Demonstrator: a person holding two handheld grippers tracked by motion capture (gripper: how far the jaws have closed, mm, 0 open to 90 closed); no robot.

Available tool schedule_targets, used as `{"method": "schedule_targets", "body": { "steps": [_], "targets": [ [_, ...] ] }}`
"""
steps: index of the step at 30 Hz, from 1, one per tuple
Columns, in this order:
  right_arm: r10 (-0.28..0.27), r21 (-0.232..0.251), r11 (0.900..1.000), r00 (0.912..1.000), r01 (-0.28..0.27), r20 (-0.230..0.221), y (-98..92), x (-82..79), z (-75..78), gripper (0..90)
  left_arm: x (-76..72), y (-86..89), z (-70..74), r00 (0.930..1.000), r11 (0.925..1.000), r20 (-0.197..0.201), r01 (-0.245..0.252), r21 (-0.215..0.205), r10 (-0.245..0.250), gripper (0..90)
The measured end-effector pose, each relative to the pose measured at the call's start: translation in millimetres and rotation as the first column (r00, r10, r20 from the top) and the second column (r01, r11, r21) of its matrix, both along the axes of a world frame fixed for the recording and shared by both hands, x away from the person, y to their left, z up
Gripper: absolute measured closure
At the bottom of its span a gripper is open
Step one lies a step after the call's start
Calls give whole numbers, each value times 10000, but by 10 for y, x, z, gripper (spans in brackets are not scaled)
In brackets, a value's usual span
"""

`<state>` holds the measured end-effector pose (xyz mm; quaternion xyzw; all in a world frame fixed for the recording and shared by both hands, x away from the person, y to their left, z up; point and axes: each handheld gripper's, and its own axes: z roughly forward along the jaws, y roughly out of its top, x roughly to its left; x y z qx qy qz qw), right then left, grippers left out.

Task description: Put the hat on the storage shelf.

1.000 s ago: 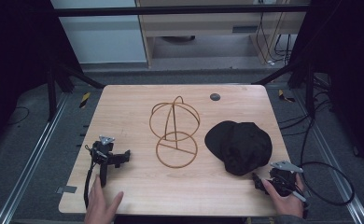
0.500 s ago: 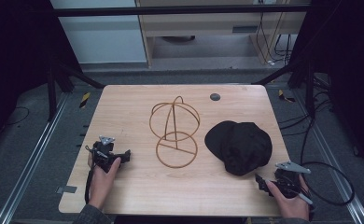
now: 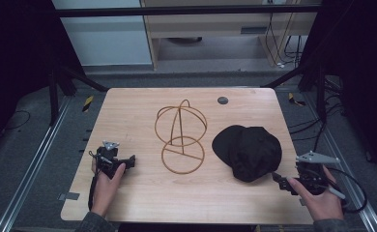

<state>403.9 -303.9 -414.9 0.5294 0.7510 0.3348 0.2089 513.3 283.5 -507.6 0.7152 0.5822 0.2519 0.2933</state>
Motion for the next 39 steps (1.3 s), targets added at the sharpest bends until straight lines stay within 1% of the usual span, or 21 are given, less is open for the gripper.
{"method": "schedule_targets", "body": {
  "steps": [3,5,6,7,8,11,15,17,18,20,24,25,26,29,35,37,38,39],
  "targets": [
    [159,-233,9996,9998,-162,-127,44,80,160,58,-3,-7,0,10000,10000,-4,-37,2,37,0],
    [376,-248,9990,9992,-379,-131,87,147,267,64,-3,-8,0,10000,10000,3,-43,-1,43,0],
    [454,-286,9986,9989,-455,-67,98,175,295,65,-3,-8,0,10000,10000,2,-42,-2,42,0],
    [463,-240,9986,9988,-467,-156,119,201,326,65,-4,-6,1,10000,10000,-18,-26,24,26,0],
    [601,-396,9973,9979,-611,-249,158,266,369,62,-4,-7,1,10000,10000,-14,-30,20,30,0],
    [709,-636,9953,9965,-737,-448,238,392,433,62,-5,-10,0,10000,10000,-5,-38,3,38,0],
    [807,-947,9916,9939,-876,-746,377,567,480,58,-6,-11,-1,10000,10000,4,-35,-4,35,0],
    [930,-1151,9879,9909,-1040,-973,455,650,476,57,-7,-12,0,10000,10000,-7,-30,7,30,0],
    [952,-1209,9869,9904,-1071,-1005,496,702,466,58,-7,-12,0,10000,10000,-7,-29,8,29,0],
    [992,-1271,9853,9877,-1145,-1208,545,786,444,58,-7,-13,0,10000,10000,-9,-23,7,23,0],
    [973,-1514,9813,9848,-1191,-1439,584,926,376,60,-9,-17,1,10000,10000,-11,-2,16,2,0],
    [928,-1518,9816,9840,-1161,-1523,587,952,360,59,-10,-19,1,10000,10000,-17,2,8,-2,0],
    [981,-1562,9799,9815,-1241,-1643,582,994,328,58,-10,-19,1,10000,10000,-18,7,10,-7,0],
    [936,-1579,9799,9798,-1221,-1768,562,1037,288,53,-10,-23,0,10000,10000,-13,21,7,-21,0],
    [966,-1437,9814,9745,-1272,-2027,530,1089,225,47,-11,-35,-1,10000,10000,7,50,1,-50,0],
    [1073,-1307,9820,9721,-1365,-2086,521,1117,210,54,-12,-37,-1,10000,10000,4,64,-2,-64,0],
    [1037,-1238,9834,9707,-1327,-2168,513,1133,203,70,-12,-37,-1,10000,10000,3,70,0,-70,0],
    [1112,-1209,9828,9699,-1397,-2167,504,1144,196,90,-12,-38,-1,10000,10000,2,74,0,-74,0]
  ]
}}
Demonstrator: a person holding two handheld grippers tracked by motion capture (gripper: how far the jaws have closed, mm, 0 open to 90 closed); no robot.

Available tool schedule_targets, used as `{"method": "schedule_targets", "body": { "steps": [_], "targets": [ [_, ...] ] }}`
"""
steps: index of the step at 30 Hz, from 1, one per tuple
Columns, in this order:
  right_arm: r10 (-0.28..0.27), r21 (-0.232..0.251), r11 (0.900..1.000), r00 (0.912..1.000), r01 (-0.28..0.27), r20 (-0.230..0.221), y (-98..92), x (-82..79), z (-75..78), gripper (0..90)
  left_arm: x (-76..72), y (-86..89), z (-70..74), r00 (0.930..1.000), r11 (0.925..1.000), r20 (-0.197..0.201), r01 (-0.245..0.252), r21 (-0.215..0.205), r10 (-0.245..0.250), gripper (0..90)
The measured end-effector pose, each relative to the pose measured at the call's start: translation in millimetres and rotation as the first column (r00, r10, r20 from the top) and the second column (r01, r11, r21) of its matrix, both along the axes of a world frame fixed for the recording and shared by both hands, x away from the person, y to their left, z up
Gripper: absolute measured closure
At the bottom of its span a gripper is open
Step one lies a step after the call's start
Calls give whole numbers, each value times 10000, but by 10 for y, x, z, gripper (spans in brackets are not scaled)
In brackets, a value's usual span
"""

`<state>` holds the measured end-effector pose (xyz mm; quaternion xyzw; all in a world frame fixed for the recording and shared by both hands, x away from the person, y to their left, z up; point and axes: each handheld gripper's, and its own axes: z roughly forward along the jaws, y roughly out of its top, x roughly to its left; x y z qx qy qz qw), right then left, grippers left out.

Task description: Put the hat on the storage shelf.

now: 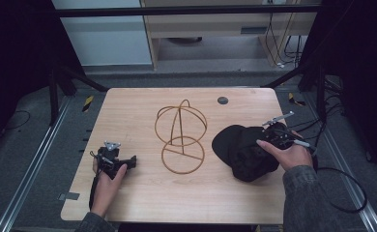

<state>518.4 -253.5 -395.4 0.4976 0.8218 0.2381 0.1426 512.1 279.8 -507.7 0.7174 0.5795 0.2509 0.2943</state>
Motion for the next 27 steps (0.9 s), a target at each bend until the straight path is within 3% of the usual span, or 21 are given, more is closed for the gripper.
{"method": "schedule_targets", "body": {
  "steps": [4,17,27],
  "targets": [
    [124,183,9998,9998,-120,-176,-10,2,-3,190,-1,-2,0,10000,10000,-1,11,1,-11,0],
    [739,352,9967,9968,-729,-299,-19,-30,-24,668,-4,-11,0,10000,10000,-16,37,-1,-37,0],
    [962,506,9943,9943,-939,-453,15,-15,9,828,-6,-14,0,10000,10000,-9,45,-2,-45,0]
  ]
}}
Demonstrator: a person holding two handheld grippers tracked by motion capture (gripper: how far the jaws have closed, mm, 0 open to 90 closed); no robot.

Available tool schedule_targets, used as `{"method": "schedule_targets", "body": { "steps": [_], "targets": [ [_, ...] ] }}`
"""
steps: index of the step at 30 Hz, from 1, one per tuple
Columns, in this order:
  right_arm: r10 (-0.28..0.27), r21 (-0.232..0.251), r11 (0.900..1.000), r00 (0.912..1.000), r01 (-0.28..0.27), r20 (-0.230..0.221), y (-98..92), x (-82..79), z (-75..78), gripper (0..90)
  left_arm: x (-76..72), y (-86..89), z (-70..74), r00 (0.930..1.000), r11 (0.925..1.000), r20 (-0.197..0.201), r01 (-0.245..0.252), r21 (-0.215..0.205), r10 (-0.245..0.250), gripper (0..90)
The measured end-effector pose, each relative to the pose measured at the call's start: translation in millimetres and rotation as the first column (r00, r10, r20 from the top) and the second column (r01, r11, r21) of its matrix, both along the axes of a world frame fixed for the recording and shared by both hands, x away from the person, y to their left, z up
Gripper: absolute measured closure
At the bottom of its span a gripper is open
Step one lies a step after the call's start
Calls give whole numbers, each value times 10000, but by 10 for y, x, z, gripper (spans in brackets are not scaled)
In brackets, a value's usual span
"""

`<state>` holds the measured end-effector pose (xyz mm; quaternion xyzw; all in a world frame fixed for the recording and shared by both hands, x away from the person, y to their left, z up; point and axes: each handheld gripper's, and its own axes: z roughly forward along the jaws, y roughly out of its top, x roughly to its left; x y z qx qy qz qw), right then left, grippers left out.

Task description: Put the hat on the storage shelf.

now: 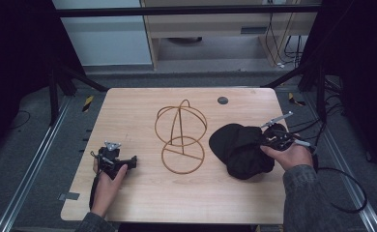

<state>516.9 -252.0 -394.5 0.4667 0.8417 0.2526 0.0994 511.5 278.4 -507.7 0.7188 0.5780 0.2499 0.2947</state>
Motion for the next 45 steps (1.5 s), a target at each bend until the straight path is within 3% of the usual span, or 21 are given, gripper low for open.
{"method": "schedule_targets", "body": {
  "steps": [9,23,32,45],
  "targets": [
    [79,6,10000,9999,-79,-153,81,50,153,866,-1,-1,0,10000,10000,-1,23,-2,-23,0],
    [-200,480,9986,9998,202,-48,101,83,452,870,-2,-3,0,10000,10000,1,44,-9,-44,0],
    [-636,1006,9934,9950,557,771,82,4,796,871,-3,-6,0,10000,10000,6,54,-2,-54,0],
    [-913,1491,9868,9779,634,1882,63,-91,1236,873,-4,-12,-2,10000,10000,26,48,-38,-48,0]
  ]
}}
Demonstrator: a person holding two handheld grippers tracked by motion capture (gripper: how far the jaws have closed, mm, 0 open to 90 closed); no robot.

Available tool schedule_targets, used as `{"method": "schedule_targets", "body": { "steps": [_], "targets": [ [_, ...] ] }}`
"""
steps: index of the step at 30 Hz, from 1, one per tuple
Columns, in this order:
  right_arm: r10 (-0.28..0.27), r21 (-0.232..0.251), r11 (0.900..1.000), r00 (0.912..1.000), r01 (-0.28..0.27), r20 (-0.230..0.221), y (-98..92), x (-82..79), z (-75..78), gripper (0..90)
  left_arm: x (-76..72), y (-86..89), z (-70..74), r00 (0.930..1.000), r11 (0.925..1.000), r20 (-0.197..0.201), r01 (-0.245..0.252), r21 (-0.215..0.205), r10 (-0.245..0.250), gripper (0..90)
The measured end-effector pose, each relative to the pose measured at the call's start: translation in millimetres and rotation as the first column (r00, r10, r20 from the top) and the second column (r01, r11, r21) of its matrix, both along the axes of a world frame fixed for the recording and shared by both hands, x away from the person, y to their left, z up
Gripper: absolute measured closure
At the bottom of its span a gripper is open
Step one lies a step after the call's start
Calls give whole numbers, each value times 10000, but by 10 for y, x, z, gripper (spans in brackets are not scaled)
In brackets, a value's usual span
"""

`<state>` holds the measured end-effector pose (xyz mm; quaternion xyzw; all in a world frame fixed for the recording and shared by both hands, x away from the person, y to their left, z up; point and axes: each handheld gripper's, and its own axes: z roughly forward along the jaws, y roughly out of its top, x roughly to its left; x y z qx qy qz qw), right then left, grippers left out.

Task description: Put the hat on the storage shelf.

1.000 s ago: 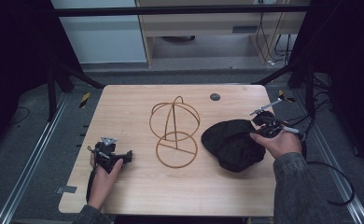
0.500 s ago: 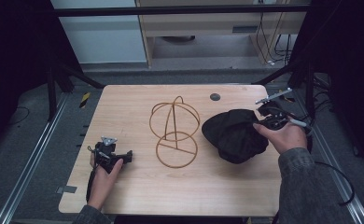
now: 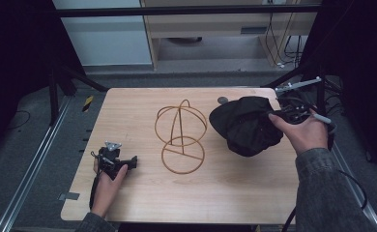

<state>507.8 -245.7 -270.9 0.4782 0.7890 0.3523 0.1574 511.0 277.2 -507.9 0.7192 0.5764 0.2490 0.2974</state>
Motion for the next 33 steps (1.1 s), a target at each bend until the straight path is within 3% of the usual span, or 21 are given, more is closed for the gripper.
{"method": "schedule_targets", "body": {
  "steps": [16,26,33],
  "targets": [
    [-26,95,10000,9970,19,777,111,-13,441,873,0,0,2,10000,10000,-25,1,5,-1,0],
    [157,-103,9998,9926,-146,1202,325,48,810,873,0,0,2,10000,10000,-26,2,5,-2,0],
    [210,-44,9998,9896,-206,1422,424,74,934,874,0,0,2,10000,10000,-26,4,8,-4,0]
  ]
}}
